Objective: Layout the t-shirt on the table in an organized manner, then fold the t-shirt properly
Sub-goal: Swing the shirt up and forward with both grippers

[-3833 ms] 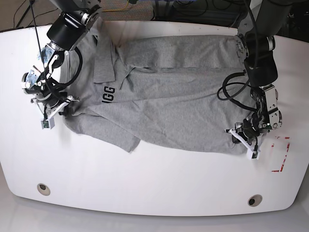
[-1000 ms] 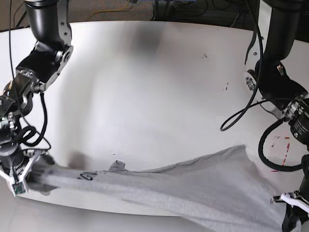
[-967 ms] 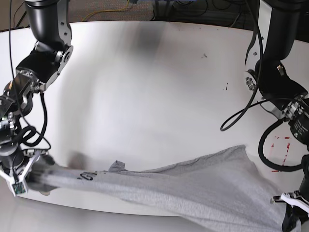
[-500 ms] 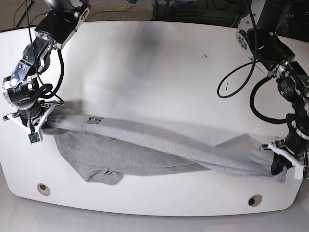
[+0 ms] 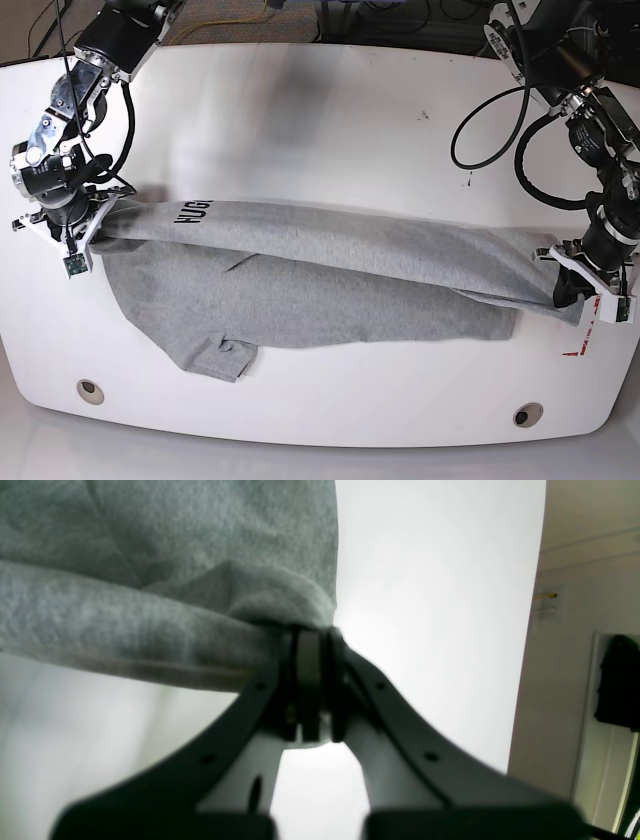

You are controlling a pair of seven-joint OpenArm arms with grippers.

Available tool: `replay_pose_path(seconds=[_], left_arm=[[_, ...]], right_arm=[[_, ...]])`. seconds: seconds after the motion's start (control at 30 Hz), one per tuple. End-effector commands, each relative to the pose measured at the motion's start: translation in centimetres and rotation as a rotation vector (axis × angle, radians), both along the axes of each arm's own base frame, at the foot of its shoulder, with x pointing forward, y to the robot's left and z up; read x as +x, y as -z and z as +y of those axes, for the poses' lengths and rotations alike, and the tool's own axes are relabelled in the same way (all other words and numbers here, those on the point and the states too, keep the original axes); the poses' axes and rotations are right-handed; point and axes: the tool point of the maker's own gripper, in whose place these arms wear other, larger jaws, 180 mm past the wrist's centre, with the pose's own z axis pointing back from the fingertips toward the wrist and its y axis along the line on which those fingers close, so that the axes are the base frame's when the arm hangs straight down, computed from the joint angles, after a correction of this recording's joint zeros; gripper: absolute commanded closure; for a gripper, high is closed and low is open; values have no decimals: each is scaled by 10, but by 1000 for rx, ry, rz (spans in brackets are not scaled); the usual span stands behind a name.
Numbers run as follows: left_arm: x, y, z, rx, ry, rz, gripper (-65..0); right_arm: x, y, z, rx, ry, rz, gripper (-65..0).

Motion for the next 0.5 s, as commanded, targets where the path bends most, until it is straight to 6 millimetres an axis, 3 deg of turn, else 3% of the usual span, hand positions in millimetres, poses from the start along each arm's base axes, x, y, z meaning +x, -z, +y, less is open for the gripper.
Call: replay_pose_path(seconds=[0.0,0.27,0.37,0.47], left_arm=[[9,-30,0,13,8,-99,-8],[42,-92,-16,22,51,-249,-8],[56,-122,-24,22,78,-310,-8],[72,-163,-29,13,97,-393,-8]], right_arm=[[9,-20,-5,-31,-1,-60,0],[48,-70,-3,-41,-12,-205,0],[70,-102,5,-59,-40,-280,0],[90,-146,9,-99,-66,-365,0]])
